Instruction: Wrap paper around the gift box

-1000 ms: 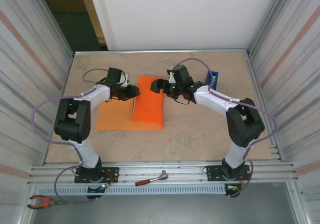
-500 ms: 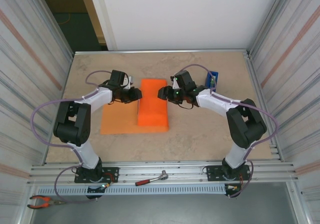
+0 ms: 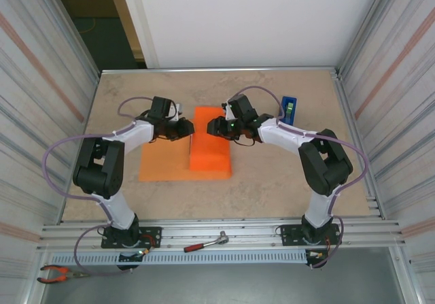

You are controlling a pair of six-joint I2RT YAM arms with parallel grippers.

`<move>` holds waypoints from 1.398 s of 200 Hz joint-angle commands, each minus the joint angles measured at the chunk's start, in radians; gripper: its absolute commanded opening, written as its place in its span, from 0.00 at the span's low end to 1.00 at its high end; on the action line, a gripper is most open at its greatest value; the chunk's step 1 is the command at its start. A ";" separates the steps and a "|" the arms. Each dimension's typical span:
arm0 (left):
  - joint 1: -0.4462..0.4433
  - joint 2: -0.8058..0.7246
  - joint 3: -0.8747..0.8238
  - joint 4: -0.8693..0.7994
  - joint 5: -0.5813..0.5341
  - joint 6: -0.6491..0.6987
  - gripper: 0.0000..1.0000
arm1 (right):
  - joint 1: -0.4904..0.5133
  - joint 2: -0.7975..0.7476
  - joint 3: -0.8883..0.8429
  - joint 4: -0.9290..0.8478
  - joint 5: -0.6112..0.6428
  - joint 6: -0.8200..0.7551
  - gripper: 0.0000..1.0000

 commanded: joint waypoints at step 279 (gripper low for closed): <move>-0.245 -0.442 0.562 -0.542 -0.151 -0.682 0.99 | 0.014 0.162 -0.013 -0.042 -0.042 0.094 0.19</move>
